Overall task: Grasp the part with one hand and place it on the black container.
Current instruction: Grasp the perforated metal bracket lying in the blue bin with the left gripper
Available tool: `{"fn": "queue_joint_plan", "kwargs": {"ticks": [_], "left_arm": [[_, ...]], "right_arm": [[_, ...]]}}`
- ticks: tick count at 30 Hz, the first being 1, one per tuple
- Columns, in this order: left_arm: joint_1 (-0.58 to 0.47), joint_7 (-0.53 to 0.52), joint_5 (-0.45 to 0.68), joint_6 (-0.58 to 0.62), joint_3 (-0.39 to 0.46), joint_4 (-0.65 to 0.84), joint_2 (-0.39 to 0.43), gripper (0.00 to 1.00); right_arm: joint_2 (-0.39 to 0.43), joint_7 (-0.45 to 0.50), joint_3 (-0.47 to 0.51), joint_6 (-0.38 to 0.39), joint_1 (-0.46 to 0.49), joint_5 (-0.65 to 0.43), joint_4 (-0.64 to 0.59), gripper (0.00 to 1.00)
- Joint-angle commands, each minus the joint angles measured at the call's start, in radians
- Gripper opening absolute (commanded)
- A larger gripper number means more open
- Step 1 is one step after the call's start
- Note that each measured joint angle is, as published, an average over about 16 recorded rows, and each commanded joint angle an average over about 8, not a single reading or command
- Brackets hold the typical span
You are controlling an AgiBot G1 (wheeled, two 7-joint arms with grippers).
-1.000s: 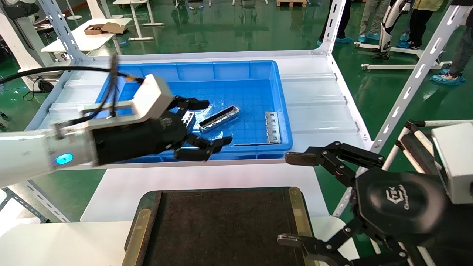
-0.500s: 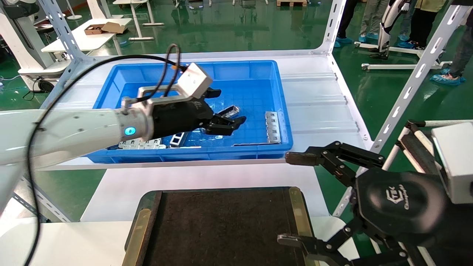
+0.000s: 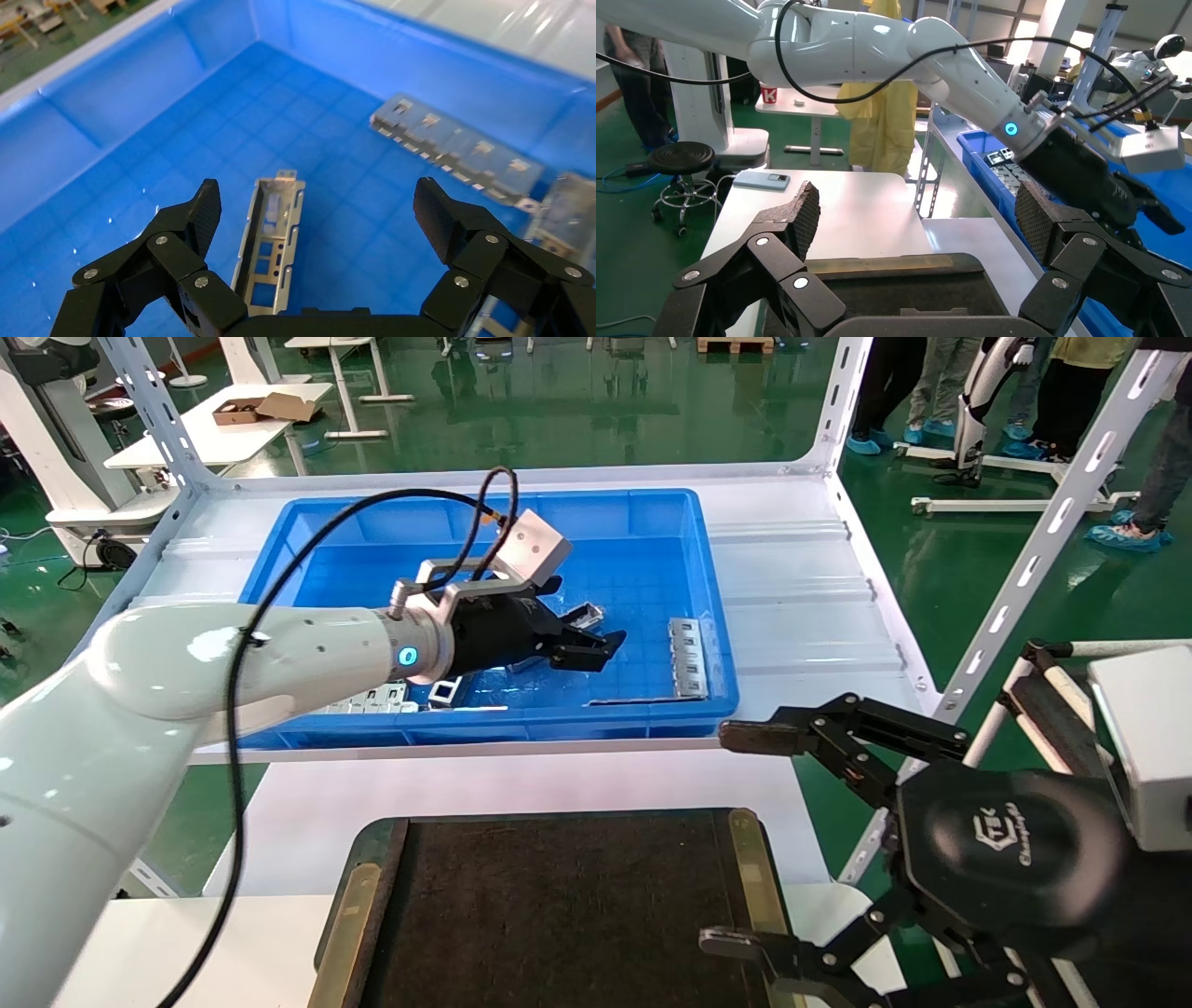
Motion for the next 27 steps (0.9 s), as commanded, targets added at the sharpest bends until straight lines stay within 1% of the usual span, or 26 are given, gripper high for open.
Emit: {"fn": "queue_joint_plan", "kwargs": {"ticks": [1, 3, 4, 5, 11, 12, 13, 27], "left_arm": [[-0.009, 0.006, 0.012, -0.020, 0.005, 0.044, 0.023, 1.00], [-0.013, 0.008, 0.011, -0.036, 0.013, 0.070, 0.033, 1.00], [-0.014, 0.009, 0.009, -0.043, 0.019, 0.080, 0.036, 0.99], [-0.015, 0.009, 0.006, -0.050, 0.025, 0.089, 0.039, 0.93], [-0.016, -0.003, -0.020, -0.081, 0.072, 0.117, 0.045, 0.18], [-0.017, -0.007, -0.025, -0.084, 0.080, 0.120, 0.045, 0.07], [-0.017, -0.010, -0.030, -0.088, 0.089, 0.122, 0.046, 0.00], [-0.023, -0.049, -0.101, -0.124, 0.197, 0.133, 0.045, 0.00]], "right_arm": [[0.000, 0.000, 0.000, 0.000, 0.000, 0.000, 0.000, 1.00], [0.000, 0.000, 0.000, 0.000, 0.000, 0.000, 0.000, 1.00], [0.000, 0.000, 0.000, 0.000, 0.000, 0.000, 0.000, 0.97], [0.000, 0.000, 0.000, 0.000, 0.000, 0.000, 0.000, 0.90], [0.000, 0.000, 0.000, 0.000, 0.000, 0.000, 0.000, 0.15], [0.000, 0.000, 0.000, 0.000, 0.000, 0.000, 0.000, 0.06], [0.000, 0.000, 0.000, 0.000, 0.000, 0.000, 0.000, 0.00], [0.000, 0.000, 0.000, 0.000, 0.000, 0.000, 0.000, 0.00]]}}
